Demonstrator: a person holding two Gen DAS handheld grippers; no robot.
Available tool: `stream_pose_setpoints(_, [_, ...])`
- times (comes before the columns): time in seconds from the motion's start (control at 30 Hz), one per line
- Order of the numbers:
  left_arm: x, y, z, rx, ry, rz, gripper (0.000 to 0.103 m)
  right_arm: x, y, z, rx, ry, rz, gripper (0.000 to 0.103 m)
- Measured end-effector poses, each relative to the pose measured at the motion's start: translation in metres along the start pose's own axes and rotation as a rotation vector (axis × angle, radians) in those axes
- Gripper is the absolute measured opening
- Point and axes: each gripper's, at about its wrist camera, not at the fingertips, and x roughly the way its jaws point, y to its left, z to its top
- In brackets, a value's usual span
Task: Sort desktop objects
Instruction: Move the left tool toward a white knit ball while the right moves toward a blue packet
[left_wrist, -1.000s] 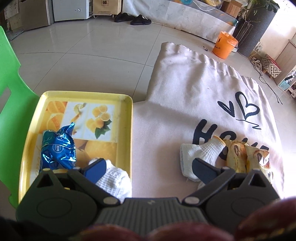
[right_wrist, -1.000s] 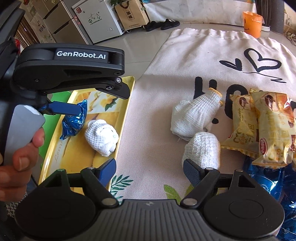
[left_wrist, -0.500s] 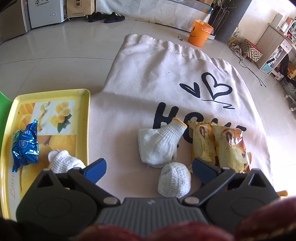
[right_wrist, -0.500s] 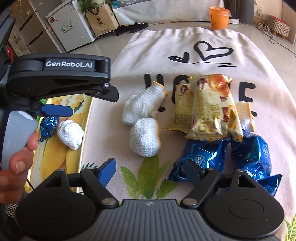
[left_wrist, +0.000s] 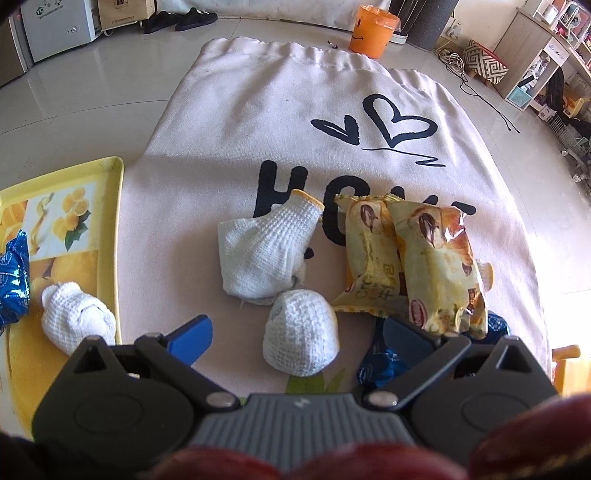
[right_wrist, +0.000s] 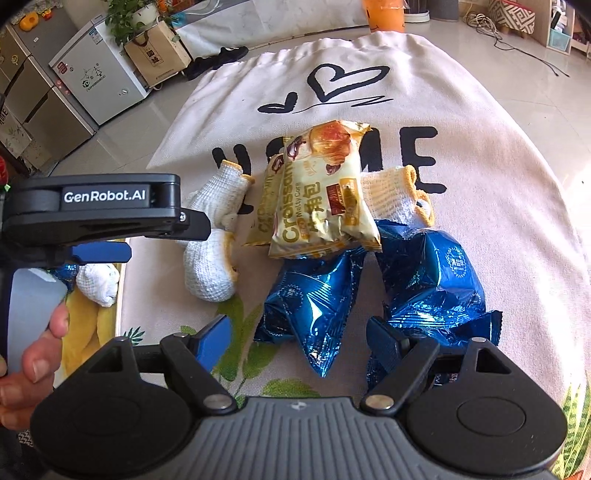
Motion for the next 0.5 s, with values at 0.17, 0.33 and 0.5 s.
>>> stream_pose_setpoints(0.17, [0.011,-0.006,-0.002,0.011,0.021,0.019,0.102,-0.002,-0.02,0.001,0.065,-0.004,-0.001,0.081])
stream_pose_setpoints(0.33, [0.027,-0.008,-0.003,0.01,0.05,0.049,0.102,-0.002,-0.025,0.003,0.096,-0.001,0.038,0.081])
stream_pose_setpoints(0.5, [0.042,-0.003,-0.004,-0.029,0.09,0.062,0.102,0.006,-0.018,0.003,0.086,0.005,0.071,0.081])
